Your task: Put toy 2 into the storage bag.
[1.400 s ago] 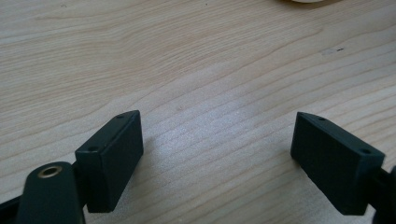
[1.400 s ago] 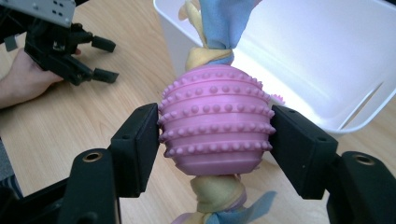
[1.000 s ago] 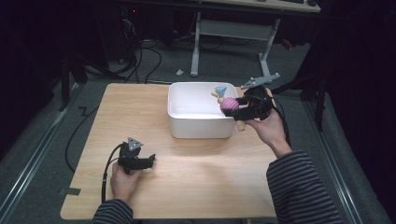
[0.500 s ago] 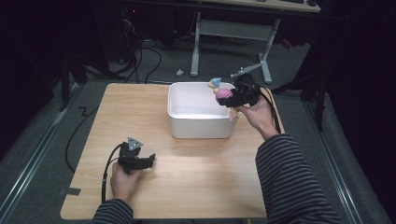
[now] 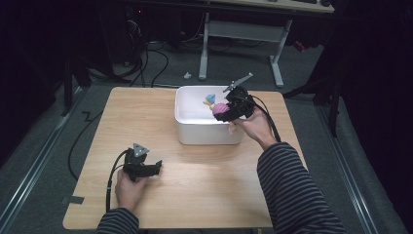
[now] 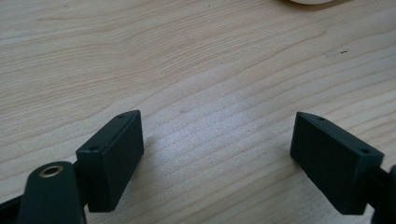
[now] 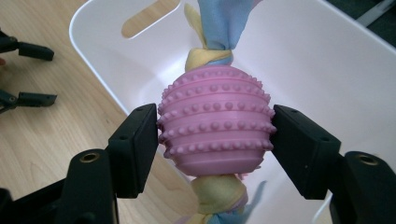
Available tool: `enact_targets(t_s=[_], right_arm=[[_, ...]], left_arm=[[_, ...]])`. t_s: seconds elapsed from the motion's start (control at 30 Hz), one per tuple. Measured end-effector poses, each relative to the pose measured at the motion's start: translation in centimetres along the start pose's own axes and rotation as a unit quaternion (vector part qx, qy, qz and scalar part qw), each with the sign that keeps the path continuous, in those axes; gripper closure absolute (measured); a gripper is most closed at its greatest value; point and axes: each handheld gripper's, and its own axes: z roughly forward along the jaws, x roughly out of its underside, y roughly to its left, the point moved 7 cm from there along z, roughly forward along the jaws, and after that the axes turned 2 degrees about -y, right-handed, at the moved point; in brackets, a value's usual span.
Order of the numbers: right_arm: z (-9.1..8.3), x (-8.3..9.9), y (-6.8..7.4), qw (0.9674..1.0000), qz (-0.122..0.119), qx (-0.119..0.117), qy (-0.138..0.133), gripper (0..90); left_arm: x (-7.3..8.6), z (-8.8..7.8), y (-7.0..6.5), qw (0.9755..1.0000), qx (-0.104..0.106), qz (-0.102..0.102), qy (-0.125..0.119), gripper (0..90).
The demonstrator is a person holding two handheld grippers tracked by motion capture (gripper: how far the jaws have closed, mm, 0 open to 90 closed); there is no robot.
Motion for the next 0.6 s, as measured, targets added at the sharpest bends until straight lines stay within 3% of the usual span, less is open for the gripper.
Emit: enact_targets(t_s=[0.07, 0.23, 0.33, 0.47, 0.6], right_arm=[[0.4, 0.5, 0.3, 0.9999, 0.003, -0.011, 0.009, 33.5], [0.8, 0.8, 0.4, 0.9999, 0.003, 0.008, 0.015, 32.3], [0.2, 0.9, 0.4, 0.9999, 0.011, 0.008, 0.002, 27.8], [-1.0, 1.7, -0.1, 0.9995, 0.026, 0.014, -0.01, 28.2], [-2.3, 3.6, -0.9, 0.9972, 0.055, 0.018, -0.048, 30.4]], left_arm=[[0.0, 0.0, 0.0, 1.0, 0.0, -0.001, -0.001, 17.6], [-0.1, 0.1, 0.0, 1.0, -0.002, -0.003, -0.001, 17.7], [-0.1, 0.1, 0.0, 1.0, -0.002, -0.003, -0.001, 17.7], [-0.1, 0.1, 0.0, 1.0, -0.002, -0.003, -0.001, 17.8], [-0.1, 0.1, 0.0, 1.0, -0.002, -0.003, -0.001, 17.9]])
